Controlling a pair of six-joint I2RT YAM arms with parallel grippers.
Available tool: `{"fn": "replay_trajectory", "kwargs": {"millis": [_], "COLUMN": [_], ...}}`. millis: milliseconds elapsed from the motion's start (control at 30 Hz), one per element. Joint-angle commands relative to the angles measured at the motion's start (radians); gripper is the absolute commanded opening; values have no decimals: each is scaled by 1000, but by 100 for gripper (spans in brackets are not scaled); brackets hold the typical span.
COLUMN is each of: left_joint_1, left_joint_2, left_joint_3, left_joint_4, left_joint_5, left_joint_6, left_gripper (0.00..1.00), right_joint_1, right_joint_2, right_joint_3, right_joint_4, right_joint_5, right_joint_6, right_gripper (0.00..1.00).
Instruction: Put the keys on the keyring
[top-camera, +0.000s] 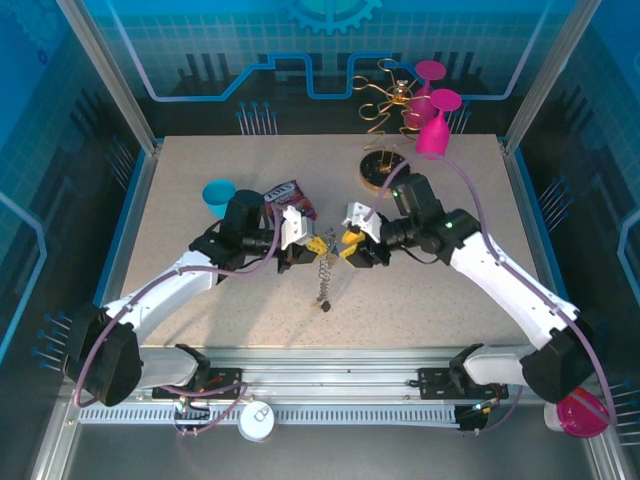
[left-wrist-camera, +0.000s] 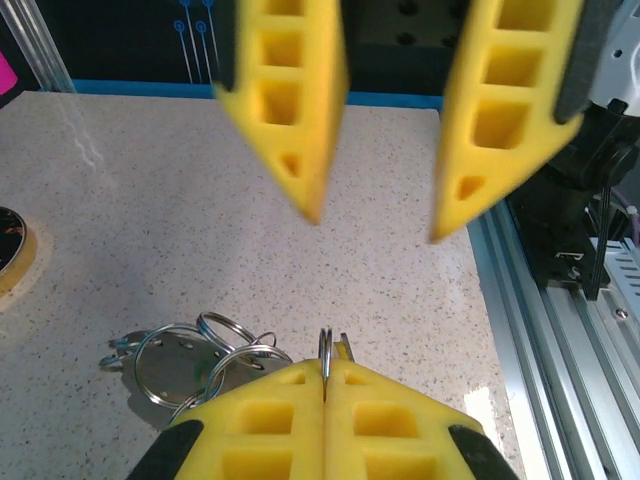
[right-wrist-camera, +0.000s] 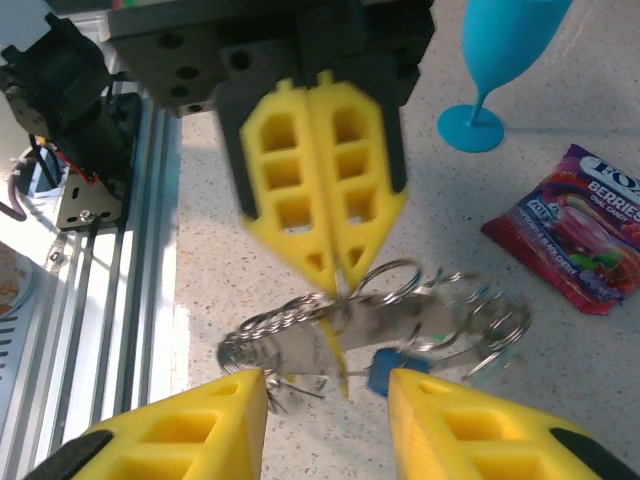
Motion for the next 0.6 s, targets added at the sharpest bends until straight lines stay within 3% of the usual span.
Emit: {"fn": "replay_trajectory", "kwargs": {"millis": [0,333,567], "left_joint_1": [10,11,13], "left_joint_2": [-45,-59,-70], "left_joint_3": [-30,-54,-57], "left_joint_4": [195,261,267], "left_joint_5": [61,104,113], "left_joint_6": [-84,-125,-133], "left_gripper": [0,0,0], "right_joint_1": [-4,-4,-4], "right_joint_2": [-31,-2,14], "right_joint_3": [-94,-178,-170], "right_joint_4": [165,344,350], "right_joint_5": [-83,-104,-99], "right_joint_6": [92,145,131], "right_gripper": [39,40,38]}}
